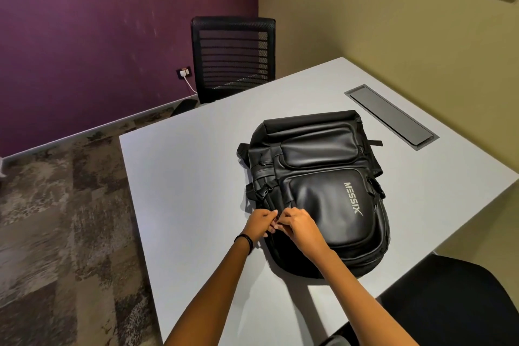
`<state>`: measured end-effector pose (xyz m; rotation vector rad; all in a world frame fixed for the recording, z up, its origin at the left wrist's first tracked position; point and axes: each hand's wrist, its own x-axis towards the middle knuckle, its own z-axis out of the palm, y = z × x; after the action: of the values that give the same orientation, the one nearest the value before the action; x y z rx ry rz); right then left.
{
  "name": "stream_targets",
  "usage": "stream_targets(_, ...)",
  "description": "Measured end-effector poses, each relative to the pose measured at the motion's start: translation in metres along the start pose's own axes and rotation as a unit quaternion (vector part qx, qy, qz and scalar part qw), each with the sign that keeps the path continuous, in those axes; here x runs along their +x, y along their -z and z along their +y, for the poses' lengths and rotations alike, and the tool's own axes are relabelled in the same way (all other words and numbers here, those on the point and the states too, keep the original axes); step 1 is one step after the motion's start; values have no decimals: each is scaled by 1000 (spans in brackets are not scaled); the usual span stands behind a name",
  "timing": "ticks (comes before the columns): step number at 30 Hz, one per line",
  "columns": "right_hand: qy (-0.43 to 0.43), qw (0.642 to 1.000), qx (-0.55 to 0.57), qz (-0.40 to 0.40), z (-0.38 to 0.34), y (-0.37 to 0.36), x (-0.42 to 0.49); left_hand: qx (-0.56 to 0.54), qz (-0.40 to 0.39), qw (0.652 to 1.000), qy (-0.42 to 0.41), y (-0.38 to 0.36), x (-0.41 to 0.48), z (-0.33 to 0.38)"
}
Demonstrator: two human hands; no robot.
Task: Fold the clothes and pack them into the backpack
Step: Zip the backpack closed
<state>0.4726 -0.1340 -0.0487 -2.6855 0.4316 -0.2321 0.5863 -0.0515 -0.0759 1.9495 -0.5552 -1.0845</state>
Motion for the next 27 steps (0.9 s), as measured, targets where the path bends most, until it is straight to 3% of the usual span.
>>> stream_targets(5,2,1000,4,-19,1,2,0,3,20,1000,1,0,2,0)
stream_targets(12,13,1000,8,-4,2,6,-3,122,109,987,-7,-4,9,4)
stream_targets(27,9,998,55,-40,5,25,-27,-47,166,984,39,-20,6,5)
